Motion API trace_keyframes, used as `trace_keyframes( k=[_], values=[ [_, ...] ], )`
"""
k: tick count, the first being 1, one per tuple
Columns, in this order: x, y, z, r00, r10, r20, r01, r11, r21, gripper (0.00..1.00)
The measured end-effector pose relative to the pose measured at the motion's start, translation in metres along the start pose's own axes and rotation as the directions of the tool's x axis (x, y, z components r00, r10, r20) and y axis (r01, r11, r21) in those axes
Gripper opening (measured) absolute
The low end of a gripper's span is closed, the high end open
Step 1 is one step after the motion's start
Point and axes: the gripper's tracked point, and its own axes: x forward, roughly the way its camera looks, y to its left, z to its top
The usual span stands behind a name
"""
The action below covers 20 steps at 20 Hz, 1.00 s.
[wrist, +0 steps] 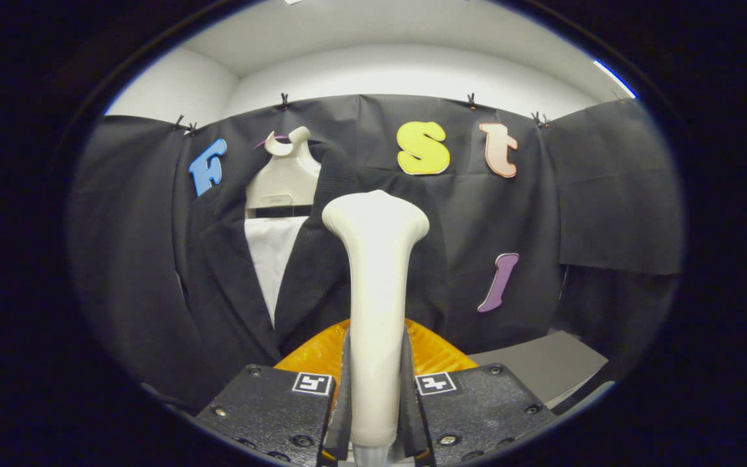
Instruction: Iron the clothes twice with a garment steamer, once on the left side and once on the right side.
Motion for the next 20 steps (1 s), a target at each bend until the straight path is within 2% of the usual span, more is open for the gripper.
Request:
trace_keyframes(
  k=[20],
  values=[
    [-0.015, -0.007, -0.112, 0.989, -0.016, -0.149, 0.008, 0.999, -0.053, 0.34]
  ],
)
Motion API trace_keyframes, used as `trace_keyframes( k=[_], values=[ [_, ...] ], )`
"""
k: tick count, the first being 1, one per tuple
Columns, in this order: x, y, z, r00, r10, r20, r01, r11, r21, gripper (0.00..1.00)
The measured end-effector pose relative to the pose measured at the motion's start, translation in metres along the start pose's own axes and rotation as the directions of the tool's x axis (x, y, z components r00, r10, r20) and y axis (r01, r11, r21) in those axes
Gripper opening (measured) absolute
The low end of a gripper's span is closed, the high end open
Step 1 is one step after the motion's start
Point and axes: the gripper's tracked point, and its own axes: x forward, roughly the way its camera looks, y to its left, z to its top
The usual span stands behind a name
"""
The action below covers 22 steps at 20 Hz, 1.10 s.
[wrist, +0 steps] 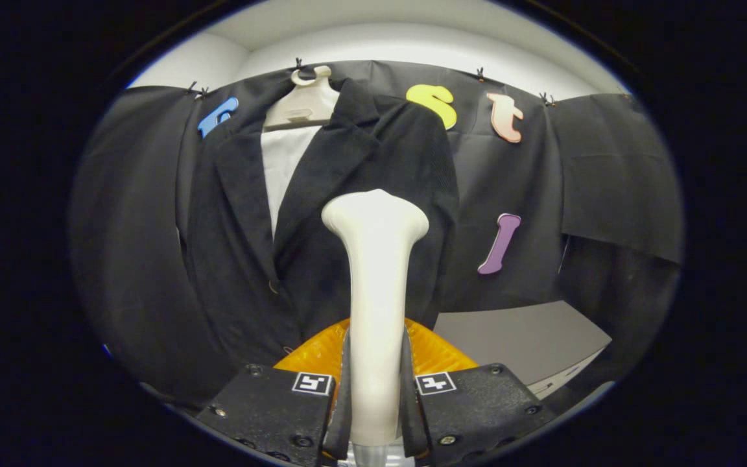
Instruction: Iron the clothes twice with a garment steamer, once on the left side and once on the right side.
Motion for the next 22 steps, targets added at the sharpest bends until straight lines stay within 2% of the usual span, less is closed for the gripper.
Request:
trace_keyframes(
  k=[22],
  values=[
    [0.006, -0.014, -0.113, 0.989, -0.034, -0.147, 0.026, 0.998, -0.057, 0.34]
  ],
)
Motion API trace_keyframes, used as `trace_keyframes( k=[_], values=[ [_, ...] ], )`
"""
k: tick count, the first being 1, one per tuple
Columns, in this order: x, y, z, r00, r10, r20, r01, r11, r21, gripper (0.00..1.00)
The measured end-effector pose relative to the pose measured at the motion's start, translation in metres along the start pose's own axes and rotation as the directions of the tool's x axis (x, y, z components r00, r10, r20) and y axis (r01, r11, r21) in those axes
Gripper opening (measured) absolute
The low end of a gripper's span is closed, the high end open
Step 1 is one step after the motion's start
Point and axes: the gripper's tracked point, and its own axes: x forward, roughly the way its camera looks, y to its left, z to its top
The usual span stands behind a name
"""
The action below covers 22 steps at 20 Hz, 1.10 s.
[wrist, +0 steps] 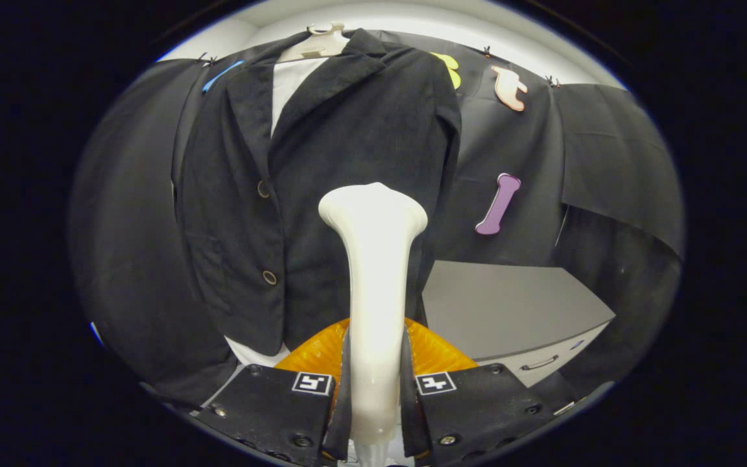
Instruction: Iron the clothes twice with a garment steamer, once on the left side and once on the right side.
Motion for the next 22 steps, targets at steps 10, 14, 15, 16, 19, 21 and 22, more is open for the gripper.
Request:
trace_keyframes(
  k=[10, 14, 15, 16, 19, 21, 22],
  values=[
    [0.013, 0.001, -0.043, 0.998, -0.019, -0.06, 0.019, 1.0, -0.005, 0.34],
    [0.019, 0.003, -0.064, 0.996, -0.024, -0.09, 0.024, 1.0, -0.004, 0.34],
    [0.02, 0.003, -0.068, 0.995, -0.025, -0.095, 0.025, 1.0, -0.006, 0.34],
    [0.021, 0.002, -0.072, 0.994, -0.027, -0.104, 0.026, 1.0, -0.009, 0.34],
    [0.026, 0.003, -0.087, 0.992, -0.032, -0.123, 0.031, 0.999, -0.016, 0.34],
    [0.029, 0.003, -0.098, 0.991, -0.035, -0.132, 0.033, 0.999, -0.019, 0.34],
    [0.029, 0.002, -0.101, 0.99, -0.035, -0.136, 0.032, 0.999, -0.02, 0.34]
  ],
)
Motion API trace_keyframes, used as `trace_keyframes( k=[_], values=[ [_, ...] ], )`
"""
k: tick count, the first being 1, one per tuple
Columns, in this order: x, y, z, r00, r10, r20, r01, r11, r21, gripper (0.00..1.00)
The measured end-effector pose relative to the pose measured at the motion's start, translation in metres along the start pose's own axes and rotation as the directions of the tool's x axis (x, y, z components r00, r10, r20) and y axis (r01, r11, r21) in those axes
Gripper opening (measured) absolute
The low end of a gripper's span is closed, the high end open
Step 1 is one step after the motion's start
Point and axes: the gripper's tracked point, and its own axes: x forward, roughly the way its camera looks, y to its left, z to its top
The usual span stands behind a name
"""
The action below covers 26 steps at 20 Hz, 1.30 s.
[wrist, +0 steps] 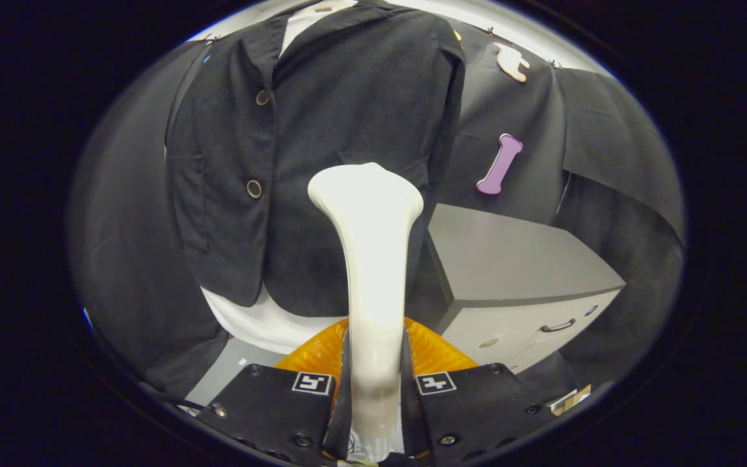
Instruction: Iron the clothes twice with a garment steamer, once on the left side and once on the right side.
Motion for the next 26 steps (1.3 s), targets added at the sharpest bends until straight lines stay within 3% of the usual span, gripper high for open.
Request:
trace_keyframes(
  k=[15, 22, 26],
  values=[
    [0.037, -0.007, -0.076, 0.991, 0.034, -0.131, -0.04, 0.998, -0.042, 0.34],
    [0.024, -0.006, -0.064, 0.992, 0.051, -0.115, -0.052, 0.999, -0.008, 0.34],
    [-0.002, -0.005, -0.023, 0.997, 0.065, -0.033, -0.064, 0.997, 0.034, 0.34]
  ],
)
